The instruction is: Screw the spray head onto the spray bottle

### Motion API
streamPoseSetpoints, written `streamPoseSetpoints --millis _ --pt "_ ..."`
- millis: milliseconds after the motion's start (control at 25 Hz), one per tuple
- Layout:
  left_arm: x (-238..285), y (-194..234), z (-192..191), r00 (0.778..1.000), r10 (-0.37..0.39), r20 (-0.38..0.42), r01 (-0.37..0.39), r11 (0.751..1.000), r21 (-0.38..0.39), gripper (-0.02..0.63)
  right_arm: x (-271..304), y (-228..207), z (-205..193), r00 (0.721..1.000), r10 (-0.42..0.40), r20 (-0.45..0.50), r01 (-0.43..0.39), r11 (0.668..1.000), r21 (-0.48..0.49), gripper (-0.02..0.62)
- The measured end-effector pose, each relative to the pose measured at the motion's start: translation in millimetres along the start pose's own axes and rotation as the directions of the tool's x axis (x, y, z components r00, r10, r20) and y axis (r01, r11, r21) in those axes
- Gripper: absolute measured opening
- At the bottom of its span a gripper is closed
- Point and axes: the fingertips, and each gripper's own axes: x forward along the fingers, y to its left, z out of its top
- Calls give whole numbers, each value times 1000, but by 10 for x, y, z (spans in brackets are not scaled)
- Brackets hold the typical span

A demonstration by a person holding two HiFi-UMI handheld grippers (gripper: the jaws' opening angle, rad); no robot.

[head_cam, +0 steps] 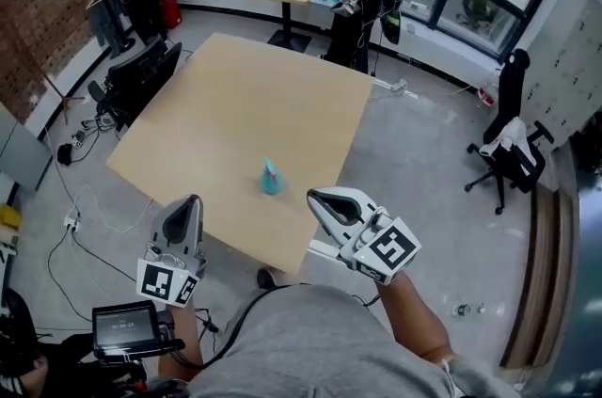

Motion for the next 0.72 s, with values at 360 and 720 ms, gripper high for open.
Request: streamPoseSetpoints --millis 360,720 --pt "-224 -1421 221 1000 11 -10 -11 1000 26 3 -1420 332 -48 998 37 -56 -34 998 58 5" --pt "-872 -1445 205 997 71 -25 -70 997 23 3 -1421 826 -162 993 92 -74 -87 994 63 5"
